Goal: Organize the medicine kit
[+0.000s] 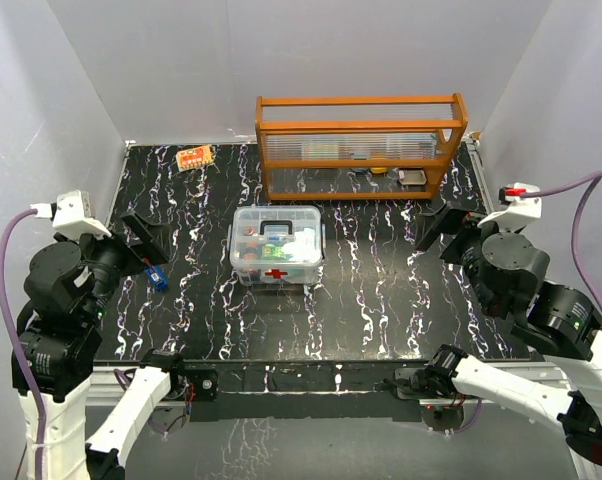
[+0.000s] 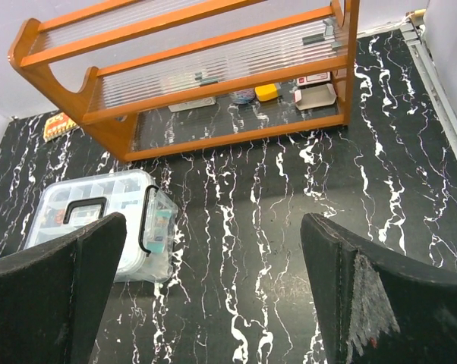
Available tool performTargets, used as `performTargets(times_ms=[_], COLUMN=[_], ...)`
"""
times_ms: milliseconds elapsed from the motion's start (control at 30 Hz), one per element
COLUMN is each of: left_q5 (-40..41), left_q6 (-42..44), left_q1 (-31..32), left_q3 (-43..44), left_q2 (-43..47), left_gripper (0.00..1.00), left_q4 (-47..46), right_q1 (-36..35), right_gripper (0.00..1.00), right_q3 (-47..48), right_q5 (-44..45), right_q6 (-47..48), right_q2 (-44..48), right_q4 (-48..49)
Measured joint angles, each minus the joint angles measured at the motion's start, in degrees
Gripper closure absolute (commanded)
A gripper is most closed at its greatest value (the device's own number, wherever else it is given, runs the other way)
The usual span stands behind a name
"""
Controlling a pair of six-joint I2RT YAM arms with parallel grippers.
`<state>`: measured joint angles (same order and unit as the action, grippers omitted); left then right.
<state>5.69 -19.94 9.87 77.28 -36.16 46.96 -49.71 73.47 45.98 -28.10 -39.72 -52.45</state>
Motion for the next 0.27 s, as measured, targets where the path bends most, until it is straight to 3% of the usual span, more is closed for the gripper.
performTargets(times_ms=[267], left_q5=[0.68], left_q6=[0.0], left_q1=[0.0], left_q3=[0.37], left_q2=[0.37], left_gripper=[0.01], left_q4=[1.42], right_q1=[0.0], right_gripper=[0.02], right_q3=[0.15], right_q5=[0.83], right_q6=[-0.04], right_q2=[1.22], right_q4=[-0.24])
